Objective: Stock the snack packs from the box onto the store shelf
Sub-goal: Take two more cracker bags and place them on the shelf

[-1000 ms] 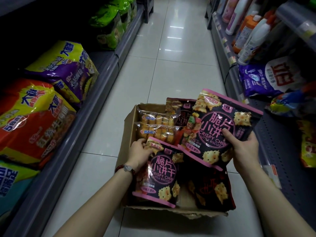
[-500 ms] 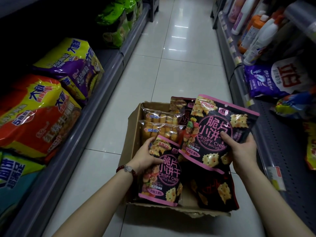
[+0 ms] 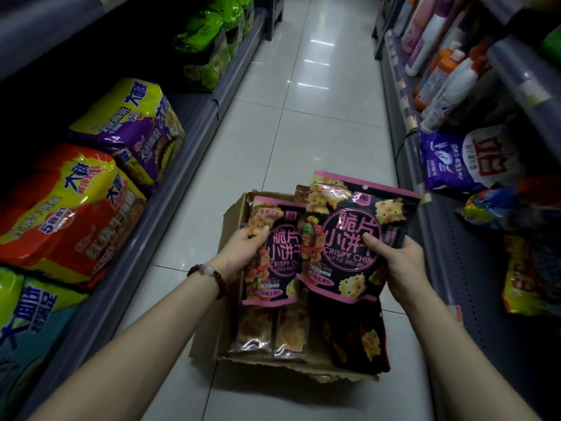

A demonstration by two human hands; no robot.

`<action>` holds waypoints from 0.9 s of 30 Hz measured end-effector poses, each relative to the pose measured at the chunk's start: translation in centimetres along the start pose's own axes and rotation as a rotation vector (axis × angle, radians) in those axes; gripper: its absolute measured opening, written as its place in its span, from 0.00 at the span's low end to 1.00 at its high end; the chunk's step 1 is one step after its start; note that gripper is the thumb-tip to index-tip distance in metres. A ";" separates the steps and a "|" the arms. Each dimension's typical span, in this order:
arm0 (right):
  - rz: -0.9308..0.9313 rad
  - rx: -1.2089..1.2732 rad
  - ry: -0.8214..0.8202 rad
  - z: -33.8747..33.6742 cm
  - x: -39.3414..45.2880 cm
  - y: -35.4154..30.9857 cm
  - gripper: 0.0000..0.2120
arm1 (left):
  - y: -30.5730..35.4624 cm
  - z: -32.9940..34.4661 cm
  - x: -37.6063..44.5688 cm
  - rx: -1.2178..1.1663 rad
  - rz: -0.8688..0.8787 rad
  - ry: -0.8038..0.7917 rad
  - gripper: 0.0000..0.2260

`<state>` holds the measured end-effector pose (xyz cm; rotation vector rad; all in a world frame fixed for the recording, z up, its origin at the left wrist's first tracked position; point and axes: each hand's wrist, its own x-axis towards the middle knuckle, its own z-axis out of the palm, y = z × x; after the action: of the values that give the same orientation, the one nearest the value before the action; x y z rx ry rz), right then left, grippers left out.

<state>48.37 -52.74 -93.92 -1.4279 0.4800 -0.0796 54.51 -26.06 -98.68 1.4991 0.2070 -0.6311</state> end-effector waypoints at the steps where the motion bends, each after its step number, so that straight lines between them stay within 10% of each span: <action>1: 0.014 -0.006 -0.012 0.6 -0.2 -1.5 0.19 | 1.7 0.0 -0.8 -0.015 -0.004 0.035 0.15; 27: -0.078 -0.008 -0.417 17.8 -14.7 -64.7 0.17 | 61.1 -2.9 -39.0 -0.222 0.284 0.461 0.10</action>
<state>56.41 -41.48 -26.62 -1.4240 0.0809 0.1562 54.10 -16.23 -26.87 1.4061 0.3957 -0.0255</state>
